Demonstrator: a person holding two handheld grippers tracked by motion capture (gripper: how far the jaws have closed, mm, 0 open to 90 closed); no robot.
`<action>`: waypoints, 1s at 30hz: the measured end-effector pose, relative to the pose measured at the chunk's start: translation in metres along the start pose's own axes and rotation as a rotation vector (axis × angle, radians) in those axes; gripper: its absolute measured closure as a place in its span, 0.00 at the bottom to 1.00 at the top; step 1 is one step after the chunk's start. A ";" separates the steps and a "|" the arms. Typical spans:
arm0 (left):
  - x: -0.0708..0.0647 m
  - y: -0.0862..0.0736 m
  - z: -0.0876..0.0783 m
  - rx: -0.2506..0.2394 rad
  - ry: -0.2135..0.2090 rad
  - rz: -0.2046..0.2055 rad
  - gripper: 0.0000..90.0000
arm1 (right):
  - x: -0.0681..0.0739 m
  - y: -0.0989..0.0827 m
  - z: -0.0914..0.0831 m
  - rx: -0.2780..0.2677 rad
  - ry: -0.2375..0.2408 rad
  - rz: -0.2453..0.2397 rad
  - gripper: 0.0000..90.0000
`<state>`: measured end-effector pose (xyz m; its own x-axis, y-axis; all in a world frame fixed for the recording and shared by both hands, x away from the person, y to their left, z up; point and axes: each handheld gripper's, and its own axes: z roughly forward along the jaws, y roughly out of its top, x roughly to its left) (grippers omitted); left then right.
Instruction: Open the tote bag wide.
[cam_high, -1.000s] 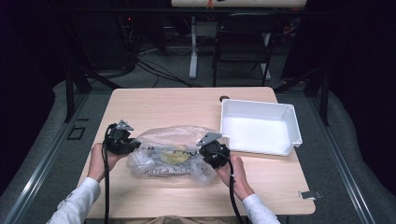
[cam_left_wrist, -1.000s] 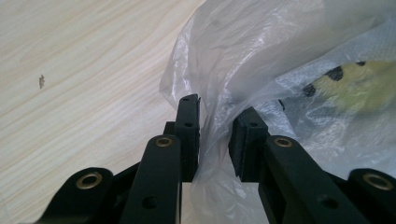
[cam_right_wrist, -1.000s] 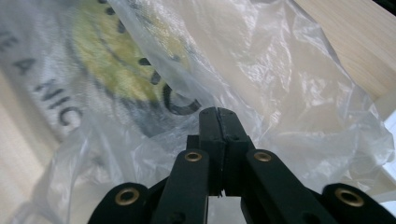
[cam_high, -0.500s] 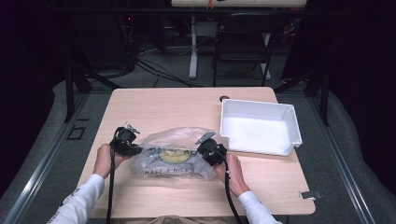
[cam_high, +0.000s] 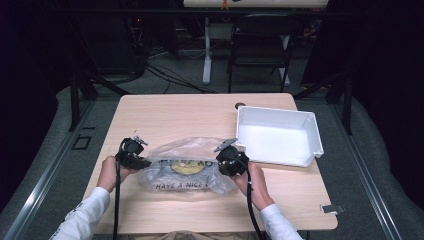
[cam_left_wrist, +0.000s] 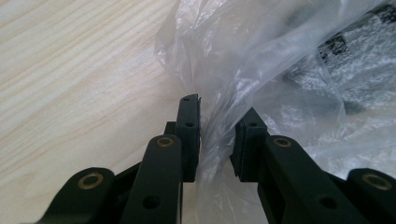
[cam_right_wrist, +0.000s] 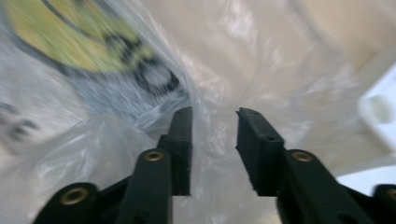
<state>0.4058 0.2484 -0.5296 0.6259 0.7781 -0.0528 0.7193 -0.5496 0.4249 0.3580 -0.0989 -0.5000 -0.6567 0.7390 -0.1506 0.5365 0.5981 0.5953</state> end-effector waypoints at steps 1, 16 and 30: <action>0.001 -0.001 -0.002 -0.007 -0.010 -0.008 0.85 | 0.000 0.002 -0.009 -0.028 0.010 0.003 0.60; -0.002 0.000 -0.004 -0.025 -0.039 -0.005 0.85 | 0.064 0.010 0.020 -0.009 0.165 -0.240 0.62; -0.003 0.001 -0.006 -0.038 -0.032 0.003 0.85 | 0.061 0.005 0.022 -0.057 0.106 -0.219 1.00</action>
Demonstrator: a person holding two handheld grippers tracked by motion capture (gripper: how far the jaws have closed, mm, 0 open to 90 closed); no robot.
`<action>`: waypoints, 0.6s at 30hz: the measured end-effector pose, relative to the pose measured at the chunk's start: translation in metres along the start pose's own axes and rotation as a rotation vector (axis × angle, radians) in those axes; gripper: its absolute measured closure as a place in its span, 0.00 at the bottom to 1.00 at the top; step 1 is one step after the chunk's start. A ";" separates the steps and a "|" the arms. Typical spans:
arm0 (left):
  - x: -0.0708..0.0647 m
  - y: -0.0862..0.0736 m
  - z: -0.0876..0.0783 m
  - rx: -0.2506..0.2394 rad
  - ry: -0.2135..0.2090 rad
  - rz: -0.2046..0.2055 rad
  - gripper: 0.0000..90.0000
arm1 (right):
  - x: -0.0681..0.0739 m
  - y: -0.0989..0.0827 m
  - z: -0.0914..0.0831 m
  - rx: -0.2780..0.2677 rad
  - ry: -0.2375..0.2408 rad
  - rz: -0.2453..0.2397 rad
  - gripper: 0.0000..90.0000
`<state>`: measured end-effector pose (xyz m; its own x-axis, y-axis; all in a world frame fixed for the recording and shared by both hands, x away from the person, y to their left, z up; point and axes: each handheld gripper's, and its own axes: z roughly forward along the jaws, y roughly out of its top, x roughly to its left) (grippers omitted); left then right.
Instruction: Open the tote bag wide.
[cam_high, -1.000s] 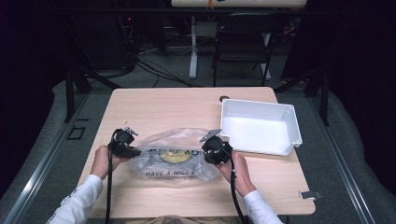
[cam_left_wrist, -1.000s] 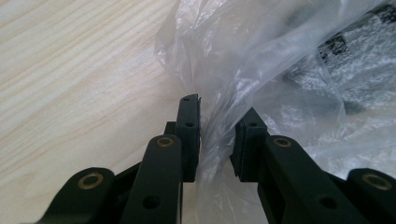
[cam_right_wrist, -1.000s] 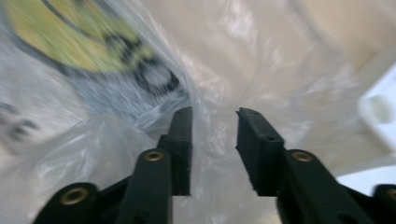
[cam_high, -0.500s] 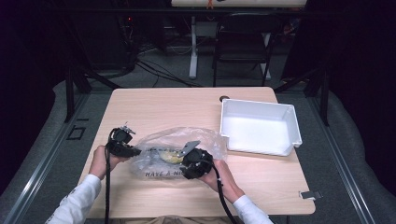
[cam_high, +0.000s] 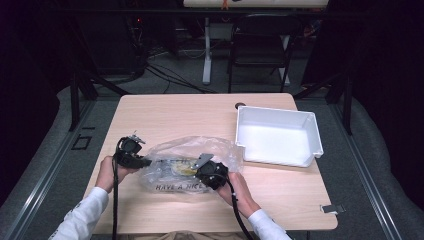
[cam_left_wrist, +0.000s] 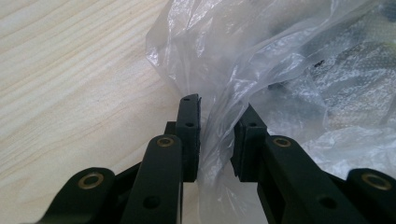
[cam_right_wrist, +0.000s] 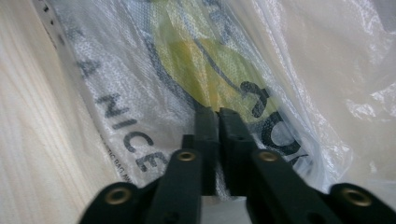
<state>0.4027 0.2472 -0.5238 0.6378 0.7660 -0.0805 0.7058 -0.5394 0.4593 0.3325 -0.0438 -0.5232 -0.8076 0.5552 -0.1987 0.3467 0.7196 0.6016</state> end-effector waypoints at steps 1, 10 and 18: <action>0.000 0.000 0.000 -0.002 -0.002 0.000 0.85 | 0.000 0.000 0.000 0.000 0.002 0.002 1.00; 0.002 -0.002 -0.006 -0.033 -0.015 -0.008 0.85 | 0.002 -0.001 -0.006 0.017 0.079 -0.005 1.00; 0.002 -0.002 -0.009 -0.051 -0.022 -0.015 0.83 | 0.006 0.000 -0.015 -0.015 0.090 -0.025 0.82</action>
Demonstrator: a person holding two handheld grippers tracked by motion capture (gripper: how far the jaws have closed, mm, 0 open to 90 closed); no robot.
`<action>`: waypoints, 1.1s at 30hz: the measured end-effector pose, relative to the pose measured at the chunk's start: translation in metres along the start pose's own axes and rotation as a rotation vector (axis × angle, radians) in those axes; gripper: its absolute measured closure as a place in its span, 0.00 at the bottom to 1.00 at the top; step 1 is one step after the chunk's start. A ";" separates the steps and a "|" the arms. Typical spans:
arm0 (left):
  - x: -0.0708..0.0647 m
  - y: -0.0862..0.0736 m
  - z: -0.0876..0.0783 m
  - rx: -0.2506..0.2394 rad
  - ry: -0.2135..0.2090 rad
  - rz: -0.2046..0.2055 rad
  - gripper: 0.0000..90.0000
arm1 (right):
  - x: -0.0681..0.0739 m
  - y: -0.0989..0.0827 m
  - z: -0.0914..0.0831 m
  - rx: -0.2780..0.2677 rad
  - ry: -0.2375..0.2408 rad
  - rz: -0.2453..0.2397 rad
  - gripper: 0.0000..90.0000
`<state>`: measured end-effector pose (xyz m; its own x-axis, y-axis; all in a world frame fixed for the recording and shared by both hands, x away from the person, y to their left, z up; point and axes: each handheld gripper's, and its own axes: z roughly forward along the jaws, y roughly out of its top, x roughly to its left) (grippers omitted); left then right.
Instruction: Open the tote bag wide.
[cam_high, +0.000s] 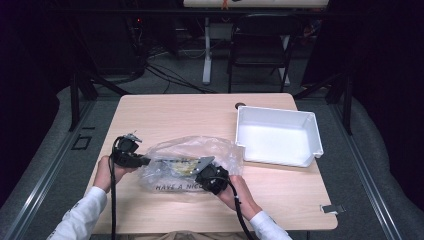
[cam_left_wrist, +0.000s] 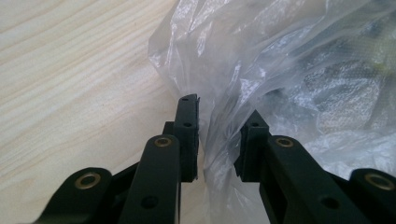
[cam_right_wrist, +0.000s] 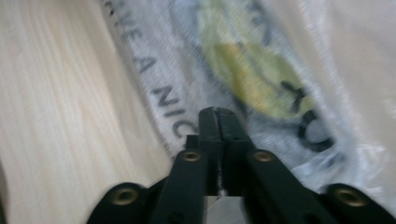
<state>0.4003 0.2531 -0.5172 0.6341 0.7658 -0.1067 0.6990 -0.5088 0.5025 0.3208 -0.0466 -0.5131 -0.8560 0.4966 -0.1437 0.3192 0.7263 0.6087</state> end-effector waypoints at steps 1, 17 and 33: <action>-0.001 0.000 0.000 -0.008 -0.002 -0.002 0.82 | -0.001 0.000 0.000 -0.007 -0.003 0.005 0.72; -0.007 0.005 -0.006 -0.060 -0.017 0.007 0.59 | -0.011 -0.003 0.016 -0.007 -0.089 0.010 0.98; -0.015 0.009 -0.006 -0.115 0.029 0.027 0.87 | 0.002 -0.007 0.002 0.028 0.117 -0.007 1.00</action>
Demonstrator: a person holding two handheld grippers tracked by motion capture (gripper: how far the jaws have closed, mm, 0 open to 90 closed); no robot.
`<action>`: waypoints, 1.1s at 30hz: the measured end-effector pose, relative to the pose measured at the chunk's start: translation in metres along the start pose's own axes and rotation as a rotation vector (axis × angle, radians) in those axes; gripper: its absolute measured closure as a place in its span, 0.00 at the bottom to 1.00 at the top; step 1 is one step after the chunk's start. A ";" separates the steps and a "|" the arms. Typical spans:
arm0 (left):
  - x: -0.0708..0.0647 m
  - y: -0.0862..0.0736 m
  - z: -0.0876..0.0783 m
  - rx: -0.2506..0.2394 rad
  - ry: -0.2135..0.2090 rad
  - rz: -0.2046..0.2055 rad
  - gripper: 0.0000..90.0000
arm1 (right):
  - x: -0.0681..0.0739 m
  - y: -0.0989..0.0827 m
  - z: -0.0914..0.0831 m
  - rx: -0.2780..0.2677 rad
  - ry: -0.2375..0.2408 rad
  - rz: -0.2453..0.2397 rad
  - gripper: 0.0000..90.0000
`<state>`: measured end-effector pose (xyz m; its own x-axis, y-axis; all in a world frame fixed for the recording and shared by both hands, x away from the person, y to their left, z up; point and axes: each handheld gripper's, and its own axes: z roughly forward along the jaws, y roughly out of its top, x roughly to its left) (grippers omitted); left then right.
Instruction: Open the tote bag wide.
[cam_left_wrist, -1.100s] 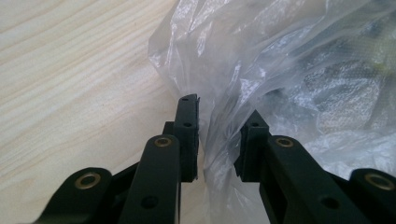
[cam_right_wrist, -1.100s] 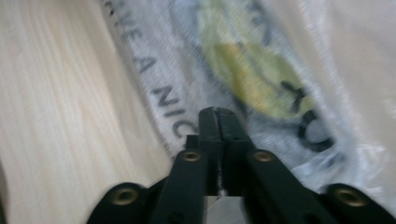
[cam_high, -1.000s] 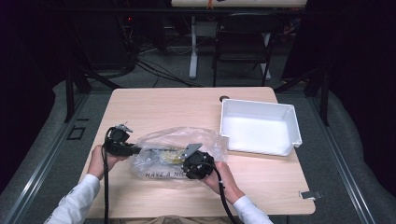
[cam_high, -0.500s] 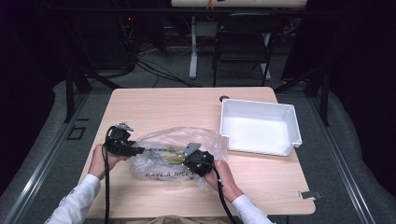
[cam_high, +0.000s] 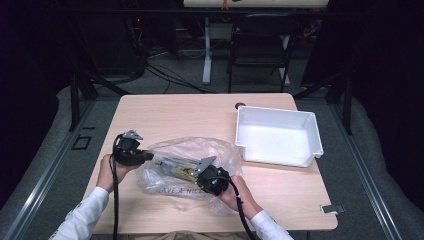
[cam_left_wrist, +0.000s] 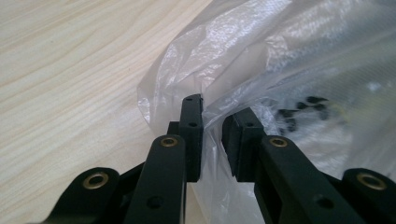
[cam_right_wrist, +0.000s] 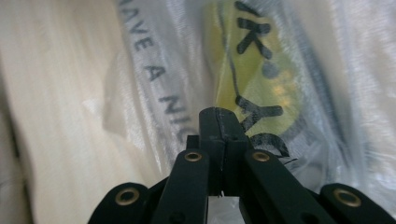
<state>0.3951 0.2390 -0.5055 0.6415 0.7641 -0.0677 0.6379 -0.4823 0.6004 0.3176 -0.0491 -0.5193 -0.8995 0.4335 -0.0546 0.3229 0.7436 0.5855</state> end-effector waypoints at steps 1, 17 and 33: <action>-0.001 0.001 0.002 0.008 0.002 -0.001 0.88 | 0.002 -0.002 0.000 0.002 0.016 0.000 1.00; 0.011 0.008 0.043 0.147 0.105 -0.004 0.88 | 0.006 -0.020 0.010 0.152 0.226 -0.011 1.00; 0.020 0.003 0.004 0.106 0.048 -0.058 0.56 | -0.012 -0.013 -0.028 -0.058 0.126 0.047 0.59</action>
<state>0.4116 0.2512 -0.5079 0.5824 0.8107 -0.0600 0.7167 -0.4772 0.5086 0.3156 -0.0780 -0.5036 -0.9149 0.3969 0.0734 0.3508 0.6920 0.6309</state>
